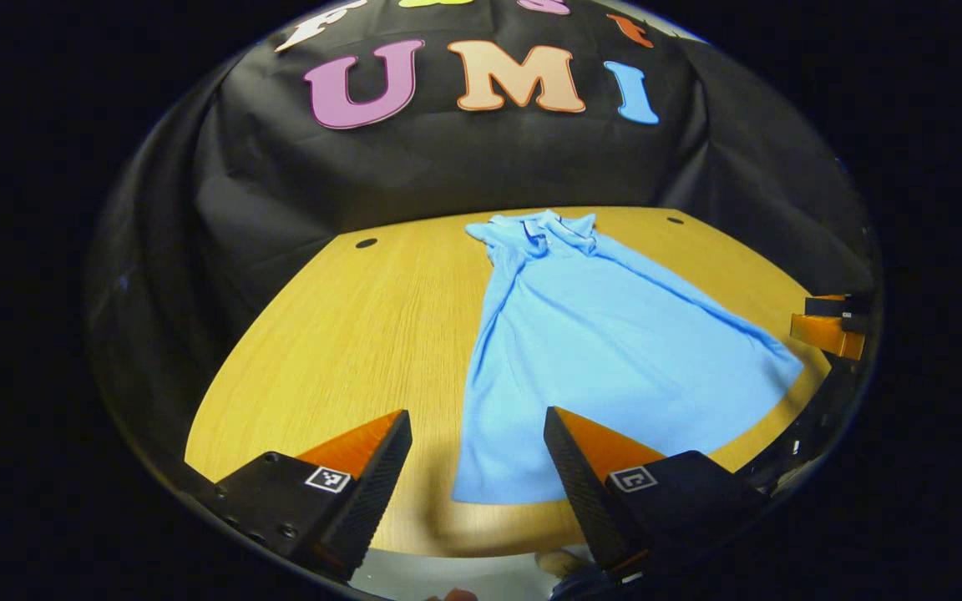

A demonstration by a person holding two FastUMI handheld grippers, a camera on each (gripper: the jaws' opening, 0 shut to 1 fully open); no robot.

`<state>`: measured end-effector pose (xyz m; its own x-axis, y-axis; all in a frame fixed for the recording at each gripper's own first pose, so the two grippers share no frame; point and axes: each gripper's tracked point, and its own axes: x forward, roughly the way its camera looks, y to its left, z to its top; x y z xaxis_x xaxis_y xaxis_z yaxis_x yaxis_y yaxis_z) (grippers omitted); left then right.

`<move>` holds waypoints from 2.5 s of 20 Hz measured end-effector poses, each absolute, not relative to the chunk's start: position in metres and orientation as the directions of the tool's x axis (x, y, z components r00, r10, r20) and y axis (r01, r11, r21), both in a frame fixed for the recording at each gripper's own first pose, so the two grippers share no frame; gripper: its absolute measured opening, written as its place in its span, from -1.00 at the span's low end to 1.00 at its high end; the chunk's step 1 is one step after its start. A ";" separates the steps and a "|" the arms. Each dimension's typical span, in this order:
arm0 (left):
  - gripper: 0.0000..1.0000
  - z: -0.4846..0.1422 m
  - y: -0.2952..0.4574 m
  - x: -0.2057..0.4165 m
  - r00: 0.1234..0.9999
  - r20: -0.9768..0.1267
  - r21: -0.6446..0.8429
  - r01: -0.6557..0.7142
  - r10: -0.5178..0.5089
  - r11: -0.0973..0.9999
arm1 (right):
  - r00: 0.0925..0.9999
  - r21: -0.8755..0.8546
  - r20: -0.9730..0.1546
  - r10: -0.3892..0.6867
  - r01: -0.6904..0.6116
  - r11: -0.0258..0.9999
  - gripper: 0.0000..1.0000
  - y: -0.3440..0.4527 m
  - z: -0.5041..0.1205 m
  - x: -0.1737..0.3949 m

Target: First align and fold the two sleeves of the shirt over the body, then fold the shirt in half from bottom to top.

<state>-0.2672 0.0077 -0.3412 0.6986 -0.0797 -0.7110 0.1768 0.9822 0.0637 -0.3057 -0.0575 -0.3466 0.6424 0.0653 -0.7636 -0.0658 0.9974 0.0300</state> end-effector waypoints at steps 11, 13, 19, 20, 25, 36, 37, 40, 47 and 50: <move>0.89 -0.371 0.002 -0.288 0.675 -0.731 0.042 0.183 -0.095 0.982 | 0.569 -0.007 -0.822 0.020 -0.046 0.999 0.89 -0.058 -0.394 -0.342; 0.83 -0.373 -0.005 -0.290 0.679 -0.722 0.008 0.201 -0.134 0.980 | 0.561 0.003 -0.827 0.026 -0.041 0.999 0.97 -0.057 -0.396 -0.342; -0.10 -0.374 -0.025 -0.292 0.673 -0.707 -0.089 0.219 -0.216 0.972 | 0.549 0.063 -0.830 0.101 -0.088 0.994 0.24 -0.037 -0.400 -0.343; -0.33 -0.375 -0.029 -0.293 0.672 -0.705 -0.113 0.209 -0.226 0.971 | 0.549 0.068 -0.829 0.109 -0.094 0.993 0.14 -0.032 -0.400 -0.343; -0.96 -0.375 -0.031 -0.293 0.663 -0.723 -0.124 0.151 -0.194 0.981 | 0.557 0.072 -0.825 0.094 -0.061 0.996 -0.91 -0.025 -0.401 -0.345; -1.00 -0.357 -0.033 -0.268 0.635 -0.758 -0.078 0.136 -0.147 0.988 | 0.549 0.169 -0.824 0.142 -0.001 0.986 -0.95 -0.010 -0.379 -0.322; -1.00 -0.350 -0.033 -0.263 0.645 -0.748 -0.082 0.141 -0.154 0.987 | 0.563 0.170 -0.814 0.144 -0.005 0.985 -0.96 -0.009 -0.371 -0.316; -1.00 -0.324 -0.036 -0.243 0.672 -0.718 -0.105 0.155 -0.183 0.982 | 0.585 0.213 -0.795 0.161 0.021 0.977 -0.95 -0.006 -0.352 -0.294; -1.00 -0.277 -0.039 -0.179 0.731 -0.652 -0.106 0.177 -0.203 0.978 | 0.686 0.251 -0.704 0.184 -0.003 0.968 -0.96 -0.002 -0.296 -0.202; -1.00 -0.270 -0.037 -0.144 0.746 -0.636 -0.100 0.174 -0.197 0.980 | 0.711 0.276 -0.668 0.220 -0.037 0.960 -0.96 0.010 -0.284 -0.158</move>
<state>-0.1441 -0.0373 -0.2696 0.7458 -0.1973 -0.6363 0.1736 0.9797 -0.1003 -0.1581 0.0096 -0.2835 0.7111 0.2197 -0.6679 -0.0373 0.9604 0.2762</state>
